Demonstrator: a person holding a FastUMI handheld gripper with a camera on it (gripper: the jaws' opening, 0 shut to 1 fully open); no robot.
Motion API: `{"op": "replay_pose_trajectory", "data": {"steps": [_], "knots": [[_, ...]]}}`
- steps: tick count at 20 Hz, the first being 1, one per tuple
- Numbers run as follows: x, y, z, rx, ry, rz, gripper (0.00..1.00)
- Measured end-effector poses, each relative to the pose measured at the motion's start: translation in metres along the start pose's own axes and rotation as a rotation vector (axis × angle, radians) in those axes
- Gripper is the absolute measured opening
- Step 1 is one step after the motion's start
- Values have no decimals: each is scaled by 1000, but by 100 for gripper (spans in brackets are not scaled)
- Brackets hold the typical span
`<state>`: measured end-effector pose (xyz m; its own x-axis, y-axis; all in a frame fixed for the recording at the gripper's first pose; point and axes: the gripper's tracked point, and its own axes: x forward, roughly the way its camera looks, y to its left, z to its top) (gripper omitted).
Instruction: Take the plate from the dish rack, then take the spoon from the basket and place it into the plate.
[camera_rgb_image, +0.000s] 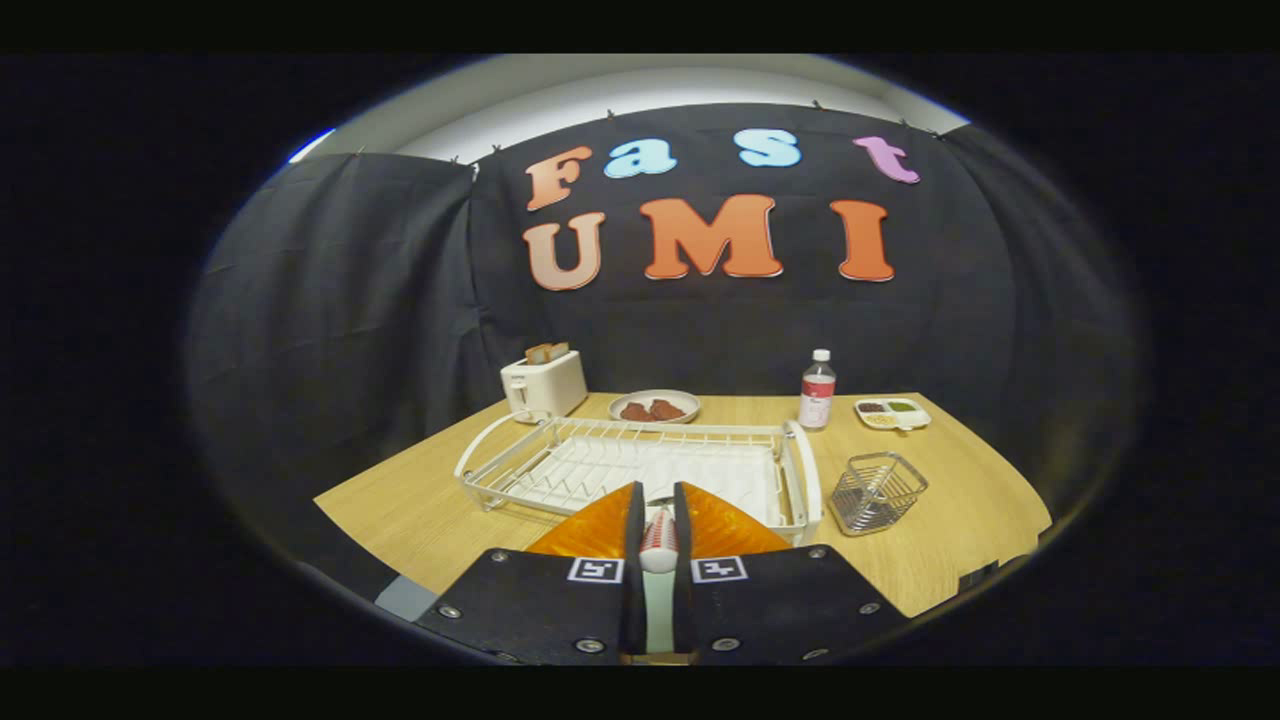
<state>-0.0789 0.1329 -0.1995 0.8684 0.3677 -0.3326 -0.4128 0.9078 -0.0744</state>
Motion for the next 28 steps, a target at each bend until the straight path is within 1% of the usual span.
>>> {"op": "replay_pose_trajectory", "data": {"steps": [4,7,12,14,18,19,21,23,24,27,28], "knots": [[4,22,-30,-1,50,65,10],[12,31,-51,-37,75,96,10],[25,33,-81,-40,116,103,10],[25,29,-85,-56,114,100,13],[22,15,-92,-42,151,73,19],[22,10,-91,-42,154,64,19],[18,0,-85,-51,159,39,32],[15,-12,-78,-55,158,15,56],[12,-21,-73,-53,155,-2,71],[7,-41,-45,-38,132,-47,97],[6,-47,-35,-35,122,-63,98]]}}
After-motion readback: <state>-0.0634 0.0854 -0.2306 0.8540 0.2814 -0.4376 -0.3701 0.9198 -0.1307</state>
